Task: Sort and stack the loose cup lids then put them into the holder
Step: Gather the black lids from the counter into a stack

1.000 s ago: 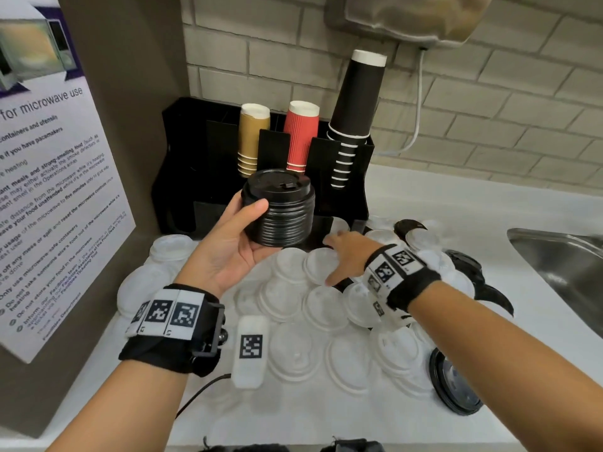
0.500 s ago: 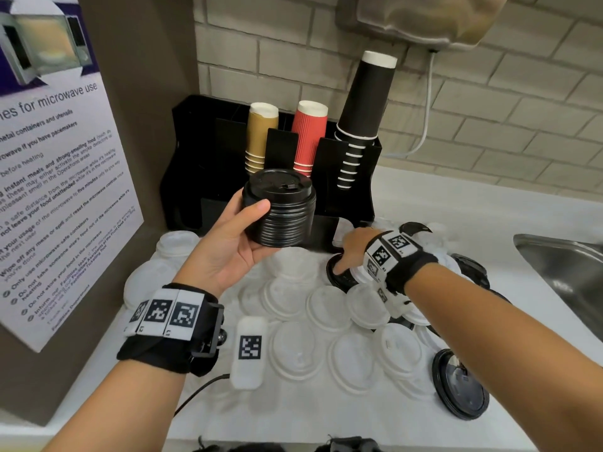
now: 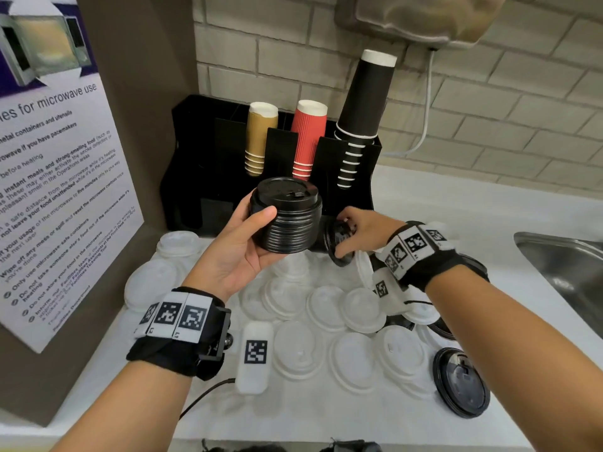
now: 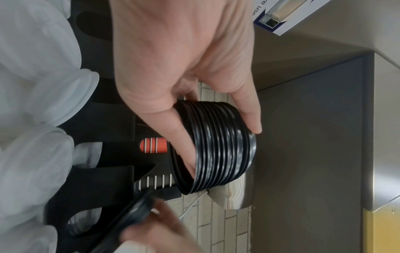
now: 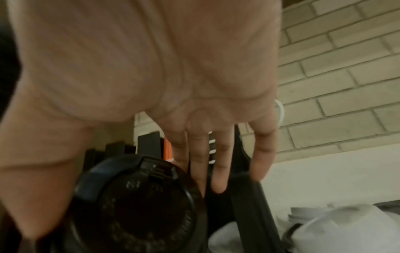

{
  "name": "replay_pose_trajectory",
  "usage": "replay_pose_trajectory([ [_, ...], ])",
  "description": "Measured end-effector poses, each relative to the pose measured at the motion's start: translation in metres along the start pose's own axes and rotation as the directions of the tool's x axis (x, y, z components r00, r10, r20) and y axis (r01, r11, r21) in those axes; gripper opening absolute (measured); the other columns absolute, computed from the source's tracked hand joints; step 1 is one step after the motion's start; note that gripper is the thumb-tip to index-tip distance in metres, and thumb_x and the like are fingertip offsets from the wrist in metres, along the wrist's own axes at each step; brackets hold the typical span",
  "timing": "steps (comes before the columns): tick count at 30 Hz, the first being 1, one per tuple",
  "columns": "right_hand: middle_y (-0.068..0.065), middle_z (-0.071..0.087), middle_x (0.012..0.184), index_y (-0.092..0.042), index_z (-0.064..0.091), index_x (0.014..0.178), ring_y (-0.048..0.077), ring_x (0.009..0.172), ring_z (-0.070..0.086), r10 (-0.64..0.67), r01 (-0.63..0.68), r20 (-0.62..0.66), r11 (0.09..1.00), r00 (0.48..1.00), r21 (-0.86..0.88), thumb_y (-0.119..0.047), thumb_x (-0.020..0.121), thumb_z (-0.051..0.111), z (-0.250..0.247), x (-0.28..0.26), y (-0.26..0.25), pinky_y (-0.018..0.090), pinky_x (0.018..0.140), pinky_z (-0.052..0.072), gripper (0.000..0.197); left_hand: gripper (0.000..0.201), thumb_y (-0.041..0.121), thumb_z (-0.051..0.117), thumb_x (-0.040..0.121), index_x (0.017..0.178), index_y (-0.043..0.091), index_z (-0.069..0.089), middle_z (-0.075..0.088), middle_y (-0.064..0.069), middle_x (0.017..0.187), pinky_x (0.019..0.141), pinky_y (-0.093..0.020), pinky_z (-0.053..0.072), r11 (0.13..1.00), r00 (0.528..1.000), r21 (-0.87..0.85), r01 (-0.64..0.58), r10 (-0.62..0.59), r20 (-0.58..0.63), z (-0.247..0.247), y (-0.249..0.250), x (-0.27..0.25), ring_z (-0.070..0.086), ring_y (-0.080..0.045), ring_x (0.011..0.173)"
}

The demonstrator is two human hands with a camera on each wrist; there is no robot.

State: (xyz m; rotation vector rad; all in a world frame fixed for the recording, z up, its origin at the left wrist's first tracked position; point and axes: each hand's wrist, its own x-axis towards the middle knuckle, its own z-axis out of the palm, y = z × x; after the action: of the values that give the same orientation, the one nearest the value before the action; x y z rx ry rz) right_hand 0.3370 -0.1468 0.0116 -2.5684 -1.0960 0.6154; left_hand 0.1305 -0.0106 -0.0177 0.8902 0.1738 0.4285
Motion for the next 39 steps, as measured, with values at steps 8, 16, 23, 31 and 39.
replay_pose_trajectory([
  [8,-0.011,0.063,0.083,-0.04,0.043,0.107,0.003,0.079,0.062,-0.257,0.322,-0.197,0.677,0.946,0.662,-0.021,0.071,0.065,-0.027,-0.053,-0.021,0.032,0.074,0.052,0.046,0.06,0.021,0.077,0.075,0.13,0.031,0.056,0.066,-0.005,0.127,0.071,-0.036,0.059,0.999,1.0,0.048,0.014,-0.014,0.009,0.008,-0.01,0.002,0.069,-0.025,0.107],
  [16,-0.014,0.058,0.108,-0.043,0.055,0.122,-0.001,0.093,0.056,-0.411,0.478,-0.247,0.793,0.877,0.379,-0.018,0.082,0.07,-0.026,-0.08,-0.031,0.017,0.082,0.047,0.049,0.055,0.021,0.078,0.071,0.118,0.046,0.063,0.068,0.004,0.123,0.074,-0.037,0.059,0.983,0.987,0.177,0.048,-0.073,0.14,0.018,-0.021,0.003,0.069,-0.023,0.109],
  [23,-0.014,0.059,0.12,-0.031,0.06,0.125,0.001,0.097,0.057,-0.459,0.507,-0.223,0.816,0.86,0.278,-0.014,0.081,0.073,-0.028,-0.083,-0.027,0.018,0.078,0.048,0.049,0.061,0.027,0.082,0.066,0.122,0.042,0.061,0.07,0.005,0.119,0.073,-0.034,0.059,0.971,0.976,0.22,0.09,-0.129,0.174,0.027,-0.027,0.003,0.069,-0.022,0.108],
  [31,-0.01,0.059,0.116,-0.03,0.061,0.124,-0.006,0.094,0.054,-0.465,0.519,-0.254,0.828,0.848,0.213,-0.018,0.079,0.076,-0.03,-0.09,-0.022,0.007,0.071,0.044,0.049,0.076,0.034,0.081,0.061,0.131,0.034,0.054,0.071,-0.004,0.119,0.072,-0.036,0.06,0.979,0.971,0.14,0.151,-0.174,0.167,0.036,-0.035,0.003,0.069,-0.027,0.107],
  [39,-0.011,0.062,0.111,-0.028,0.061,0.119,0.006,0.097,0.058,-0.228,0.316,-0.341,0.92,0.912,0.23,-0.034,0.091,0.062,-0.042,-0.094,0.003,0.012,0.081,0.046,0.029,0.068,0.03,0.076,0.069,0.134,0.031,0.054,0.069,-0.002,0.124,0.073,-0.037,0.059,0.989,0.986,0.072,0.131,-0.137,0.099,0.03,-0.033,0.008,0.068,-0.024,0.11],
])
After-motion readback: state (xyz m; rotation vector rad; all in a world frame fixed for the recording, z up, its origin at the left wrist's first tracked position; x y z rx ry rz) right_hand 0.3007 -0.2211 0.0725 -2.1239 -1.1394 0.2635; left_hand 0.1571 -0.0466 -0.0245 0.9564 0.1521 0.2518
